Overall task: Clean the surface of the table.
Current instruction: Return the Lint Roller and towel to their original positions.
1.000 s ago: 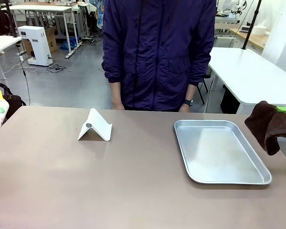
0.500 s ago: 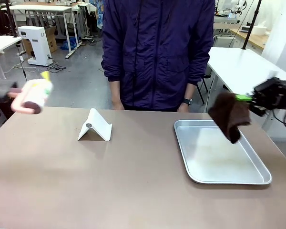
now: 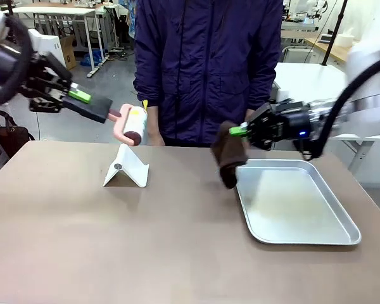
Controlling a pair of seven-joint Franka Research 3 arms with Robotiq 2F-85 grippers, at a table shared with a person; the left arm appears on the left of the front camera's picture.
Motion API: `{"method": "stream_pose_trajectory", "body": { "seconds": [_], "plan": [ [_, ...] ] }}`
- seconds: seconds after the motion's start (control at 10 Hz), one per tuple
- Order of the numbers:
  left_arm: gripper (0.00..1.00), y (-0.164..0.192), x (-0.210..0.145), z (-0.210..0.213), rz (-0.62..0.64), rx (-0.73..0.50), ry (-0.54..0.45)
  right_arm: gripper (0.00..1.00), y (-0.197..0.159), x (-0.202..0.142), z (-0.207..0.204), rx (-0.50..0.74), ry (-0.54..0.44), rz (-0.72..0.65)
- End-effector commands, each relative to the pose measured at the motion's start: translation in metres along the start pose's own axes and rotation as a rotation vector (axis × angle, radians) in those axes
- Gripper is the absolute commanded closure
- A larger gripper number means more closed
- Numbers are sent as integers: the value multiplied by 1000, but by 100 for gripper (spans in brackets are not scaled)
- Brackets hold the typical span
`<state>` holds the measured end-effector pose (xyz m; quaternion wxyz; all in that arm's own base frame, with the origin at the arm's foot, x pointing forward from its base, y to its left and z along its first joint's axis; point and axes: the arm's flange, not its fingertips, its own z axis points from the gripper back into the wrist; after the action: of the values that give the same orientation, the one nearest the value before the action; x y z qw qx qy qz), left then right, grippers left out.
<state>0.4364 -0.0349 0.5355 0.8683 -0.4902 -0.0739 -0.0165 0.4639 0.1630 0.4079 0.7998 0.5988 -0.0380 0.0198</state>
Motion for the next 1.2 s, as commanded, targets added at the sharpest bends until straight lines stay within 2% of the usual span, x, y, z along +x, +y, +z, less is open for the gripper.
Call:
{"method": "stream_pose_trajectory", "body": {
  "seconds": [0.0,0.3,0.6,0.9,1.0,1.1],
  "plan": [
    [78,4,23,-20,3,108,3,93,-12,22,-34,-38,47,-12],
    [78,22,49,-76,-11,225,18,93,-45,35,-74,-85,135,-30],
    [78,42,65,-115,8,283,51,93,-80,56,-82,-187,107,-58],
    [78,53,69,-125,15,290,40,93,-93,66,-75,-237,73,-67],
    [78,57,67,-119,3,229,81,93,-93,67,-68,-231,71,-84],
    [78,61,66,-129,1,270,50,93,-100,60,-71,-210,72,-56]
  ]
}}
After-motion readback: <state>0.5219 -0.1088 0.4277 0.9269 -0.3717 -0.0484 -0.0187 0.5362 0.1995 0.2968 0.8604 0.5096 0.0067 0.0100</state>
